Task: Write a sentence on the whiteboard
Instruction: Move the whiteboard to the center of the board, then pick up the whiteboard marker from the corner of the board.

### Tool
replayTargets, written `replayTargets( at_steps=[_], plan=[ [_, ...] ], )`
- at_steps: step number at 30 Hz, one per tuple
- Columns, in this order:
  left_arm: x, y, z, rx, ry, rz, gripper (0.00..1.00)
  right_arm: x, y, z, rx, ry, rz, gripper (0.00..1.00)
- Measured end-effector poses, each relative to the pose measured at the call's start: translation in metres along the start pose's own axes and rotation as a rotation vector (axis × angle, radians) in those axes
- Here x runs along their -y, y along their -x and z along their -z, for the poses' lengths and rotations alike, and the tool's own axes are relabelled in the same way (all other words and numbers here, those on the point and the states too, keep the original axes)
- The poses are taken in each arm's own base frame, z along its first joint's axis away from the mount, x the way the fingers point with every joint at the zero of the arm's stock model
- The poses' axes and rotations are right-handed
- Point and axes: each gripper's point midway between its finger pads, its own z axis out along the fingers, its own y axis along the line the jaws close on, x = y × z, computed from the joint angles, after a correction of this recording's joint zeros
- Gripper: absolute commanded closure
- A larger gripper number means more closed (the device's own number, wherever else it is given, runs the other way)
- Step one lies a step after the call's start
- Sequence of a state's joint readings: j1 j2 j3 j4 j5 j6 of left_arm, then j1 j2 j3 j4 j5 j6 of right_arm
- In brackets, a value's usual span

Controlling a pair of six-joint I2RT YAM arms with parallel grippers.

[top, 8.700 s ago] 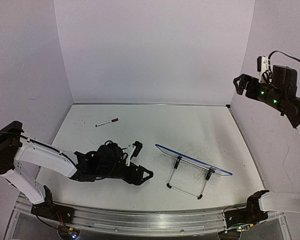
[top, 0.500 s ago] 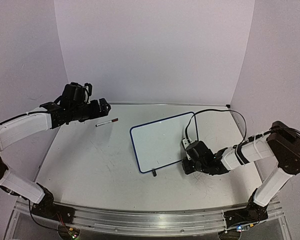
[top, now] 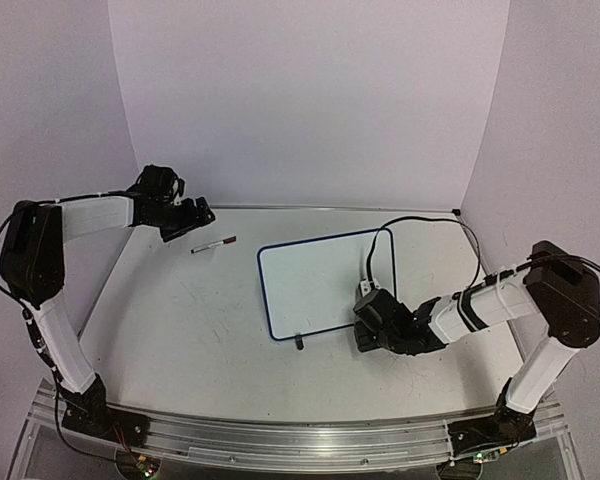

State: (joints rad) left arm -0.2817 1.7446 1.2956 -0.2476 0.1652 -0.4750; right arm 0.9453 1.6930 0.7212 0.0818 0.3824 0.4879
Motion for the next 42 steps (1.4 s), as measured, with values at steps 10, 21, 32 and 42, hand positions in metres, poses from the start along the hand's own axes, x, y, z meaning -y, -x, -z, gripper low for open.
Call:
replayTargets(
  at_steps=[10,21,32,42],
  plan=[
    [-0.045,-0.003,-0.092,-0.166,0.079,-0.134,0.08,-0.010,0.005,-0.001,0.002,0.029,-0.006,0.42],
    [-0.056,-0.005,-0.146,-0.279,0.053,-0.470,0.12,-0.012,0.033,0.063,0.125,0.231,-0.053,0.02],
    [-0.057,-0.024,-0.163,-0.336,0.084,-0.683,0.46,0.003,0.094,0.132,0.342,0.285,-0.096,0.02],
    [-0.036,-0.039,-0.167,-0.322,0.100,-0.693,0.81,-0.001,0.165,0.182,0.498,0.283,-0.065,0.02]
  ],
)
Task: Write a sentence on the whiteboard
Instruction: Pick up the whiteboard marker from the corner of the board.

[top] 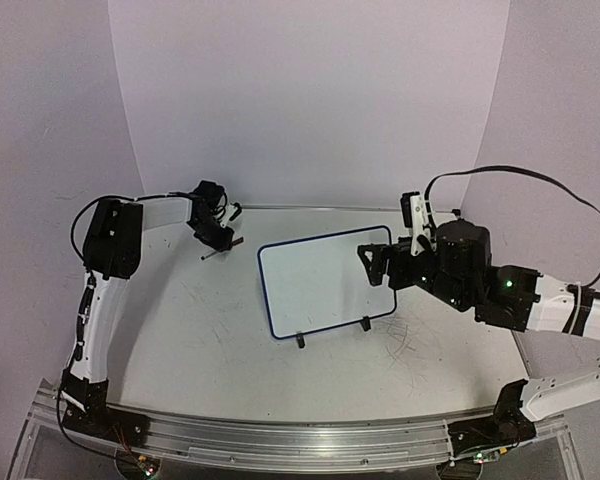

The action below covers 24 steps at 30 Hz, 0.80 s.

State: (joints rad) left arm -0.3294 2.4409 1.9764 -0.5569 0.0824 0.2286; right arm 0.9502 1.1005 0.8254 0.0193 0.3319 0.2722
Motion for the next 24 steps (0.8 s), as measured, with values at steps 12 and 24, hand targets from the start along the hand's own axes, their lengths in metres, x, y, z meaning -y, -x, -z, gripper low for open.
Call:
replayTargets(
  at_steps=[12,24],
  plan=[
    [0.017,-0.047,0.030,-0.066,0.005,0.185,1.00,-0.004,0.019,-0.017,0.017,-0.056,0.098,0.02],
    [0.039,0.006,0.176,0.168,-0.109,0.427,1.00,-0.035,0.040,-0.043,0.033,0.020,0.074,0.02]
  ],
)
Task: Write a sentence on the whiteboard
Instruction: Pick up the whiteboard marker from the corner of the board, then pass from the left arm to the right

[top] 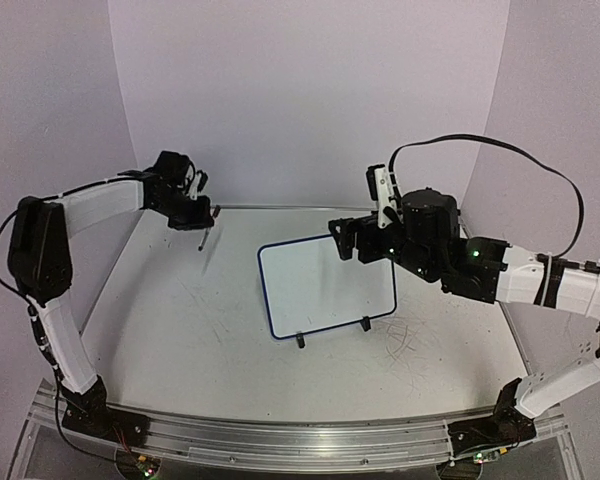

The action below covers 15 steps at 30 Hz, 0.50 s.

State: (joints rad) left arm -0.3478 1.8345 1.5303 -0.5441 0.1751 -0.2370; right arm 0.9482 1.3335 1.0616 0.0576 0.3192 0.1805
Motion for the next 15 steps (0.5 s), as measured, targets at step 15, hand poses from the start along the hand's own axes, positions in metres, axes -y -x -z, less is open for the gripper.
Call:
replayTargets(
  at_steps=[15],
  plan=[
    [0.257,0.045,0.196,0.461,-1.006,0.008,1.00,-0.108,0.059,-0.005,0.140,0.558,-0.221,0.14]
  ],
)
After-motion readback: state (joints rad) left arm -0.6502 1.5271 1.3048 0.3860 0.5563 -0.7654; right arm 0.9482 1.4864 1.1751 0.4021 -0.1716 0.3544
